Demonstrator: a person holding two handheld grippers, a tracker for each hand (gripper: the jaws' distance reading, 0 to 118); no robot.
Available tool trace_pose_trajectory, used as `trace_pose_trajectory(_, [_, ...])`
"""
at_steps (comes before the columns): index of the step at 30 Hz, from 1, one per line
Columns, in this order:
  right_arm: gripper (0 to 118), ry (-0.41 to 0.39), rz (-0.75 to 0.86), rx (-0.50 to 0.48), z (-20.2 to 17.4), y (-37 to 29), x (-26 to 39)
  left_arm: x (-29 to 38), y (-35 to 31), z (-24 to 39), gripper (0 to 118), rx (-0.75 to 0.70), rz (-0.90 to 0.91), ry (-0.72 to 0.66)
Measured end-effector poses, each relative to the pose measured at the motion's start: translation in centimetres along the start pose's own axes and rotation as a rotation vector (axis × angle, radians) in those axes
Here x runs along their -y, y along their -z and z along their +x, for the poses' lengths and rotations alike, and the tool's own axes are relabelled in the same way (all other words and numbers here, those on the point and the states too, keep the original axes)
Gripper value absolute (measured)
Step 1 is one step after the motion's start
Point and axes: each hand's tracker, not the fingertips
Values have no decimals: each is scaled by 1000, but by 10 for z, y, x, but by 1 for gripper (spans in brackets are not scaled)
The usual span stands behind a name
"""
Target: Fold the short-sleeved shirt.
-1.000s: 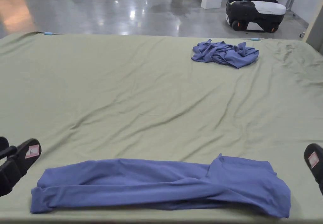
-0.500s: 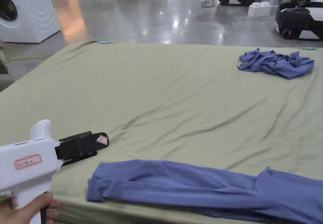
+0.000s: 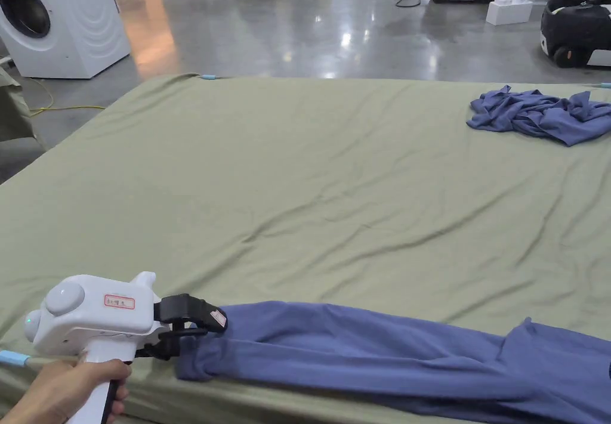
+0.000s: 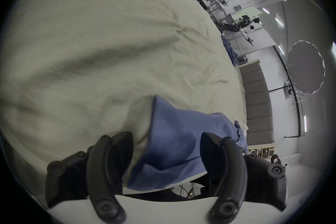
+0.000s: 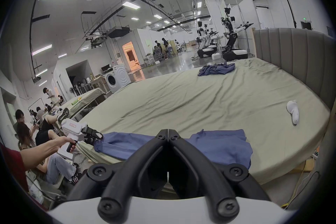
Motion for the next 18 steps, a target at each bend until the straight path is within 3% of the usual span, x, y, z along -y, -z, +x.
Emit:
trace_pose_trajectory(2, [2,-6,-8,3,0,3,1,1,7,7,75,24,-6,0])
trace_pose_trajectory(3, [2,1,-16,-1,0,4,1,1,10,10,34,65,-20,-7])
trace_pose_trajectory(4, [2,11,-22,-13,2,5,2,4,15,15,14,92,-19,-6])
trace_pose_trajectory(7, [2,7,-29,-5,2,4,3,3,18,26,13,15,-18,76])
trace_pose_trajectory(12, [2,-5,-28,0,6,-1,1,-5,-5,37,13,33,42,132])
trace_pose_trajectory(18, [2,-6,-24,6,8,-4,0,14,-1,137,13,135,-6,300])
